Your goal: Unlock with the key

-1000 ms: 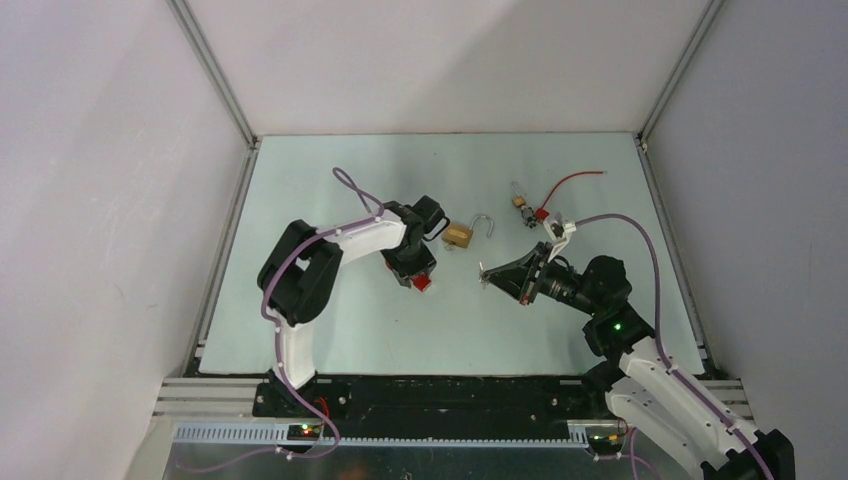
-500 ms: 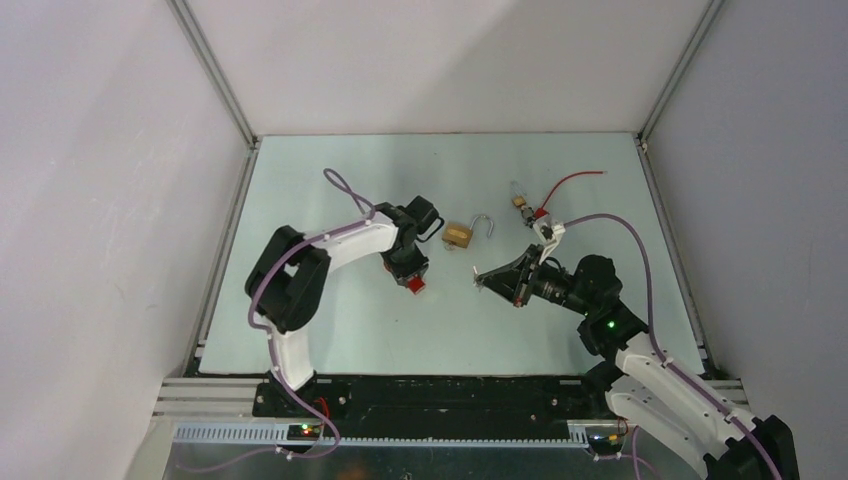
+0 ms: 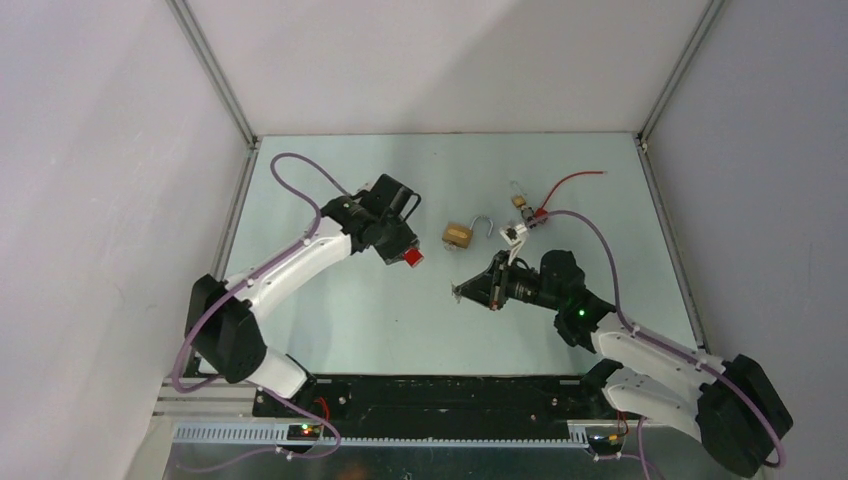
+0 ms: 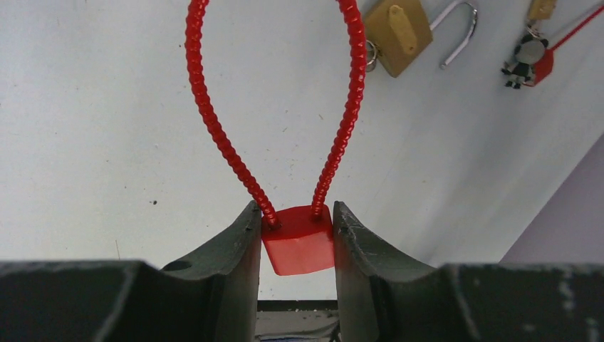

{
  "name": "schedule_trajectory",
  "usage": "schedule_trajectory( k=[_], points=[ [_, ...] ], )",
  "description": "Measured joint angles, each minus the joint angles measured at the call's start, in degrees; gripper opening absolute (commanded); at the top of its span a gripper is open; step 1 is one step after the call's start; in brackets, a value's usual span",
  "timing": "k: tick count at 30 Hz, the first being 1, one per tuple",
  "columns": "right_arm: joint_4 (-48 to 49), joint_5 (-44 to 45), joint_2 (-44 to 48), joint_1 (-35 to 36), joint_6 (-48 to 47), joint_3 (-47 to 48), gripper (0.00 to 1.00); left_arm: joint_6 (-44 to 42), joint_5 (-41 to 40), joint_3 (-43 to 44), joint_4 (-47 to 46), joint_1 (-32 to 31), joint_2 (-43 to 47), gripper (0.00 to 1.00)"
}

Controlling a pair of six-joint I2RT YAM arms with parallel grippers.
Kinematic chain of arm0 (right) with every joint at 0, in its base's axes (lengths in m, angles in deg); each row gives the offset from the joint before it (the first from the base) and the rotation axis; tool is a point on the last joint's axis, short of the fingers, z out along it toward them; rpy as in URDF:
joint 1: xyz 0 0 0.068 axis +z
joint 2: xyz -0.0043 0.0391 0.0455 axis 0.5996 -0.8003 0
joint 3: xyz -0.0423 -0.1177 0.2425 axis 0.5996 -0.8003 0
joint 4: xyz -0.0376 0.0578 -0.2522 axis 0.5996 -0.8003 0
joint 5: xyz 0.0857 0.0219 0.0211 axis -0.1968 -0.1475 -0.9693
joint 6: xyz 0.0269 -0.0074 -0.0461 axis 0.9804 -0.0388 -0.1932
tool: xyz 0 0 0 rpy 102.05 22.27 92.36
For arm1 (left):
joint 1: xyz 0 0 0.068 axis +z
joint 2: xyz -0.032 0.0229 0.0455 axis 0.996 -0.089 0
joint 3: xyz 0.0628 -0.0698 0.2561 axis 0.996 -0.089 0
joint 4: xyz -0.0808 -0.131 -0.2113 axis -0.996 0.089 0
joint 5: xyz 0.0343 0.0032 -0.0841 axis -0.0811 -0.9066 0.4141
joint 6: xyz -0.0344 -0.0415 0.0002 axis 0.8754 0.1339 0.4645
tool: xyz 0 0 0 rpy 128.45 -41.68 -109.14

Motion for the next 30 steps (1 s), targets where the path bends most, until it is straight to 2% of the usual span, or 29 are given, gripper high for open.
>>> schedule_trajectory(
  k=[13,30],
  points=[
    [2.3,0.9,-14.0,2.4,4.5,7.8,0.0,-3.4,3.4,0.2,0.2,0.0,4.1,0.0],
    [8.6,-3.7,-21.6,3.1,10.9,9.2,0.0,-9.0,6.1,2.0,5.3,0.0,4.2,0.0]
  ],
)
